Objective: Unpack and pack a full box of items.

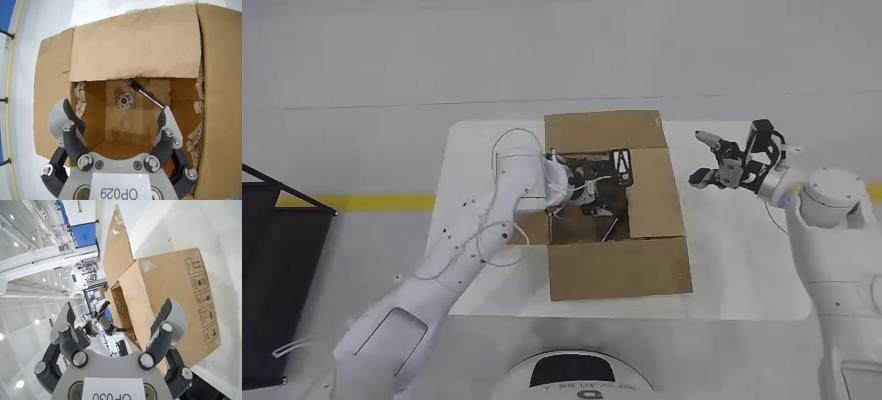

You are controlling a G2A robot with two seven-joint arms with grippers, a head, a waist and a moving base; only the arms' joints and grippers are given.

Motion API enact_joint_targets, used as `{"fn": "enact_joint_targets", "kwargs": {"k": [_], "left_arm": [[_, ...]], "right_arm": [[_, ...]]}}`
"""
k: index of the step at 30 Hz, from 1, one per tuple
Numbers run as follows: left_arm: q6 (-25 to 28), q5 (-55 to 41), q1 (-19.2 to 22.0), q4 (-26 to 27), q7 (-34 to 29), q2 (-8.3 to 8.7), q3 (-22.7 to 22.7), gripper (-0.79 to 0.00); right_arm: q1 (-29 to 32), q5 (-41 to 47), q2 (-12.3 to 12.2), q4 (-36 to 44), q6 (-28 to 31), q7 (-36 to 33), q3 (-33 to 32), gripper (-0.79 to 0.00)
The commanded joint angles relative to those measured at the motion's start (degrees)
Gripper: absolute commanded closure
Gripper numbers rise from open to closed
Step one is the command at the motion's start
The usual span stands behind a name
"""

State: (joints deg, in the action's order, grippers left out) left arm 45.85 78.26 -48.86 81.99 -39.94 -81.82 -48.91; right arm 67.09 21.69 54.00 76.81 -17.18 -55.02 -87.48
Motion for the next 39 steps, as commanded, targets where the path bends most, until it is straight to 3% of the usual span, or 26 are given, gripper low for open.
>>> {"fn": "enact_joint_targets", "kwargs": {"k": [1,8,17,24,28,39], "left_arm": [[-1.02,0.76,0.14,-0.96,1.71,-0.11,0.59,-0.785],[-6.50,5.67,1.45,-5.18,6.94,-0.71,2.95,-0.785],[-8.83,6.33,3.28,-8.57,11.19,-1.73,5.19,-0.785],[-12.47,2.67,4.64,-5.85,17.25,-2.12,2.73,-0.785],[-13.17,2.03,6.39,-4.80,17.12,-2.63,3.16,-0.785],[-15.16,-0.65,15.19,-14.65,18.69,-7.90,12.97,-0.785]], "right_arm": [[-0.30,0.16,0.07,-1.18,0.30,-0.24,0.58,-0.785],[-2.17,-0.45,0.62,-4.51,1.01,-1.92,5.07,-0.785],[-4.38,1.94,1.22,-7.23,2.76,-5.27,8.20,-0.785],[-4.83,4.32,1.36,-9.43,4.13,-7.44,8.67,-0.785],[-4.62,6.84,1.37,-11.01,4.94,-9.72,8.35,-0.785],[-4.74,15.35,1.19,-17.86,5.88,-17.76,6.19,-0.785]]}}
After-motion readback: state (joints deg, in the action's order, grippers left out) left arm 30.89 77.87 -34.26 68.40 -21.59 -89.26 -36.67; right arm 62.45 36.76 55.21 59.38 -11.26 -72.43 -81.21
